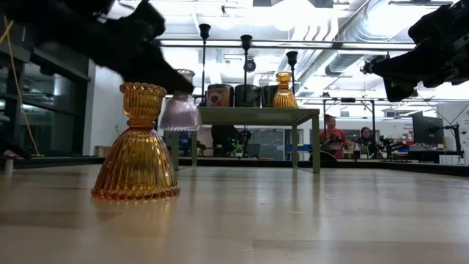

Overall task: Pick & Place candle stick holders
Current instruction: Put the pink candle holder on the shelf

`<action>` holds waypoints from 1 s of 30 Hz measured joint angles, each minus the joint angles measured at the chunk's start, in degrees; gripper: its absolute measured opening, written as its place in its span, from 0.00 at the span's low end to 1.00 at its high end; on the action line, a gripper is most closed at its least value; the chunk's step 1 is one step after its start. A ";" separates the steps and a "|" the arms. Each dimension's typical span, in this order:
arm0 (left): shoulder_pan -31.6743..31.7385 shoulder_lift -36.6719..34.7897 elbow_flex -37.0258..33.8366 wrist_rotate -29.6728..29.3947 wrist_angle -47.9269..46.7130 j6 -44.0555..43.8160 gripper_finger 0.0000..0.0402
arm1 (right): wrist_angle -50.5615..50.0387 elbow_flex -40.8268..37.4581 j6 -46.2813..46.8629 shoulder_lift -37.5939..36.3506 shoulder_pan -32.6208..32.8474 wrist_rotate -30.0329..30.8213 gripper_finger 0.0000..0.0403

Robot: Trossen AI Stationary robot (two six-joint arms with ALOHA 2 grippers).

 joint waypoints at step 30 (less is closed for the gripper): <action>14.93 20.98 39.53 -17.70 -19.18 -3.12 0.33 | 0.24 0.00 0.02 0.56 0.00 0.01 0.01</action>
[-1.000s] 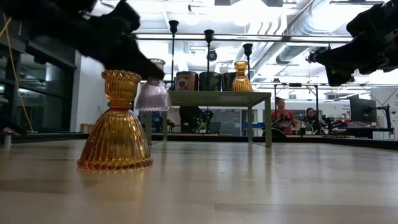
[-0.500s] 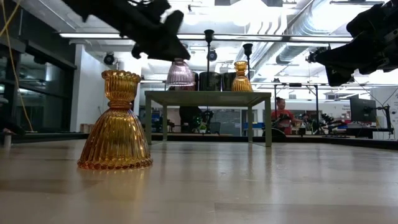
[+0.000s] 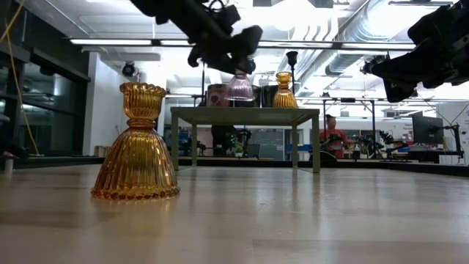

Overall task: Pick & Place candle stick holders
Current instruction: Put the pink candle holder on the shelf

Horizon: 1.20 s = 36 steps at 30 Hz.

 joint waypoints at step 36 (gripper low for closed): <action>3.23 2.34 3.49 -5.20 -9.44 -14.47 0.33 | 0.09 0.00 -0.02 0.17 0.00 0.00 0.01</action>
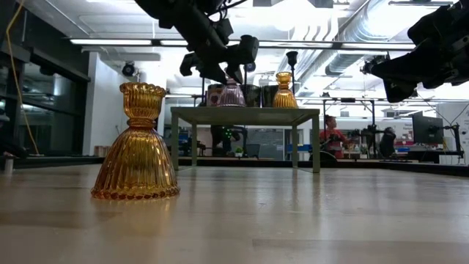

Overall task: Pick & Place candle stick holders
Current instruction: Put the pink candle holder on the shelf

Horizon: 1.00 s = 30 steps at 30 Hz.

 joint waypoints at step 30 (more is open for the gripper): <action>0.17 1.79 0.11 1.42 0.24 -0.85 0.33 | 0.02 0.00 0.02 0.02 0.00 0.00 0.01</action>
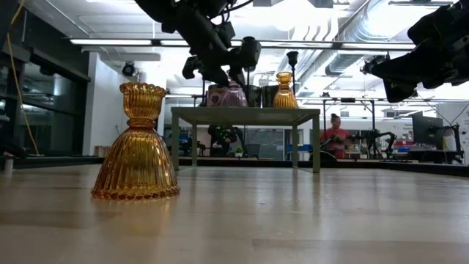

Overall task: Pick & Place candle stick holders
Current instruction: Put the pink candle holder on the shelf

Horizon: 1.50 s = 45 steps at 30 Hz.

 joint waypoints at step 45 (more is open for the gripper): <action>0.95 0.16 -0.17 -0.17 -0.22 4.50 0.33 | 0.00 0.00 -0.01 0.00 0.00 0.00 0.01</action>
